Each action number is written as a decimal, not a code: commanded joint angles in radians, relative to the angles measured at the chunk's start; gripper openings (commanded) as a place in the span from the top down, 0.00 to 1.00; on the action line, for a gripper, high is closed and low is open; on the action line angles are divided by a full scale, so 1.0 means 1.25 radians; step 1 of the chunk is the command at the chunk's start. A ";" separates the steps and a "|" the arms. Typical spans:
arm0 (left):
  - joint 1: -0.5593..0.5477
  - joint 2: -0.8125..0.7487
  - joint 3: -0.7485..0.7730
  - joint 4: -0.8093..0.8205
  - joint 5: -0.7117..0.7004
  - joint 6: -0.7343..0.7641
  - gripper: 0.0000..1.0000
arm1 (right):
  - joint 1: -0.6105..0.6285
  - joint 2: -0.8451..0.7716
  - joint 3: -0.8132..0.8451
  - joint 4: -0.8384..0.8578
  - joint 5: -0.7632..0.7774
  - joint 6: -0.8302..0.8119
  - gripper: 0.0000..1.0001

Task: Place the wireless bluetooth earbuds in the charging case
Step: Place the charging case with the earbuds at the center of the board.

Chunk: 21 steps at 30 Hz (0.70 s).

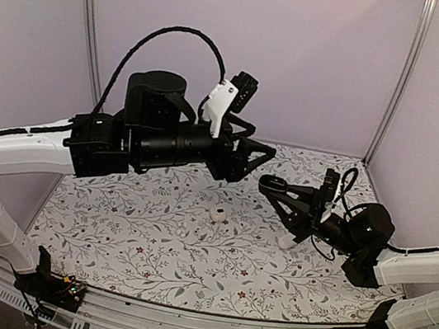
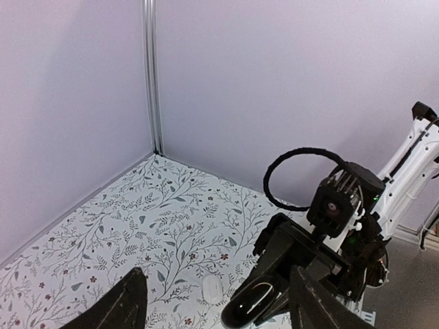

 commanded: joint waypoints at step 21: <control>0.081 -0.060 -0.219 0.032 0.102 -0.055 0.27 | -0.130 -0.103 0.029 -0.421 0.105 0.142 1.00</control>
